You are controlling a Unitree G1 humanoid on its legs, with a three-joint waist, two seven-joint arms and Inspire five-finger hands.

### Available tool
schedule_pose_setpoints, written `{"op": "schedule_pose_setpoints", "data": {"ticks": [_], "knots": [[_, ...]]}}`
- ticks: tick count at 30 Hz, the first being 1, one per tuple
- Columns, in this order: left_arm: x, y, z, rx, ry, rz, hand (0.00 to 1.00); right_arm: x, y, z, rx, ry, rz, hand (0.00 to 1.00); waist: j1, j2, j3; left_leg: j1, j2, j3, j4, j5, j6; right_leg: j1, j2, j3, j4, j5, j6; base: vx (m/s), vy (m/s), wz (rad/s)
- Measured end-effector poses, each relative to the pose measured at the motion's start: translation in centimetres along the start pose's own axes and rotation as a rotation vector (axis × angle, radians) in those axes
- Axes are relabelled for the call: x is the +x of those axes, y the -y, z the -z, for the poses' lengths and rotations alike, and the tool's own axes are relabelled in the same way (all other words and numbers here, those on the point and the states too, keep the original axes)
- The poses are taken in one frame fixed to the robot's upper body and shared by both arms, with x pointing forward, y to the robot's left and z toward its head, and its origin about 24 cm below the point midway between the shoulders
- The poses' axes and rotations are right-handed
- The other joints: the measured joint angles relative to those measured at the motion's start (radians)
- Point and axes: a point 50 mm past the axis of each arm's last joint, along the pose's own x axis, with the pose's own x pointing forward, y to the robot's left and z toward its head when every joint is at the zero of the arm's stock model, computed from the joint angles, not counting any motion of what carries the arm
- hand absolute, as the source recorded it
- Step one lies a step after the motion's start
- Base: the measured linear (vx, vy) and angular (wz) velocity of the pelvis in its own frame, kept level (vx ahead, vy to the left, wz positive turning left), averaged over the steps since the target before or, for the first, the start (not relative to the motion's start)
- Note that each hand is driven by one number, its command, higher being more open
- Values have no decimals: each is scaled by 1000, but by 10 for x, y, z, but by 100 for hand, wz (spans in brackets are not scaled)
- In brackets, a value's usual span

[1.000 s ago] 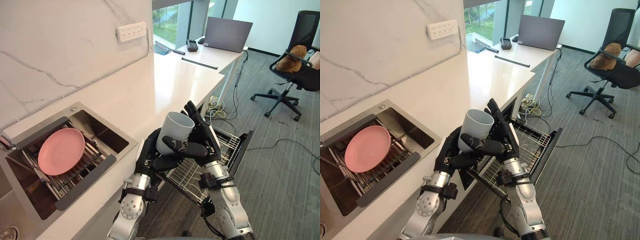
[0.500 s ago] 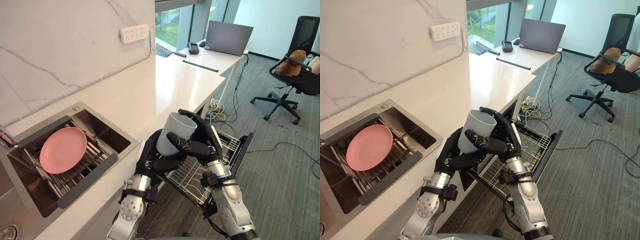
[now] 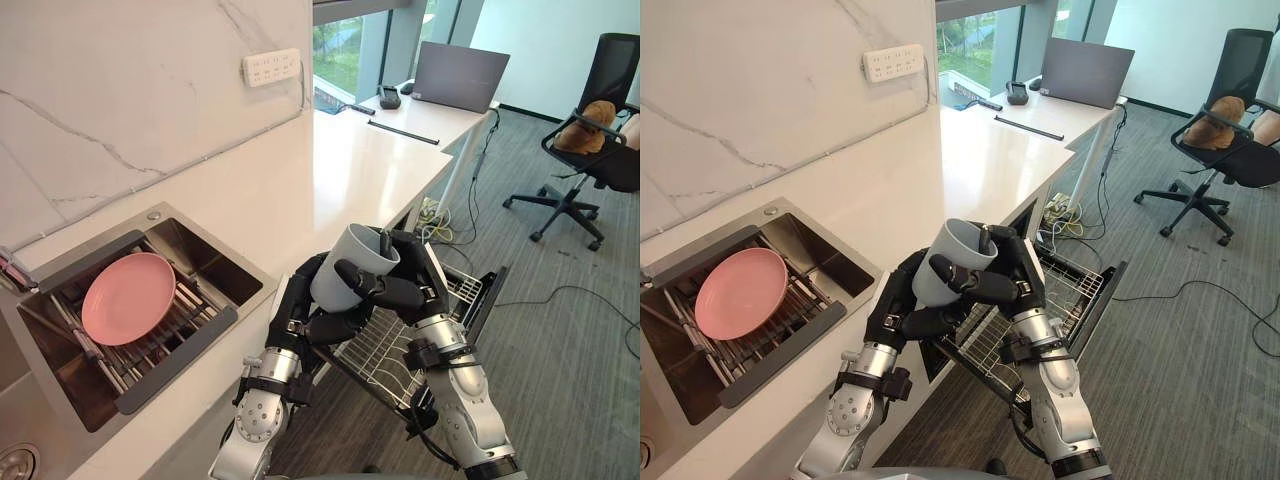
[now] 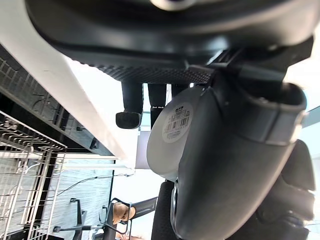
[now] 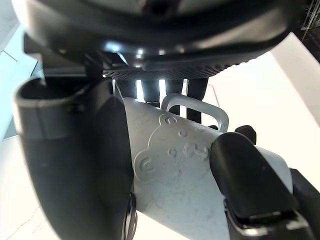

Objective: Walk over to the sink, pick up the cup, carry it to the dishwasher, place the cup inside the dishwasher, then close the dishwasher door

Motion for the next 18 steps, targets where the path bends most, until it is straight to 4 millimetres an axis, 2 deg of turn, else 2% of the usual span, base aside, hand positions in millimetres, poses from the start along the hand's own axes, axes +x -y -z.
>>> {"op": "schedule_pose_setpoints", "data": {"ticks": [18], "knots": [[5,-1,-10,-22,49,10,100,3,7,-15,-30,66,-3,0,3,-11,6,0,1,-1,2,-1,0,1,0,-1,0,0,0,0,0,0]]}}
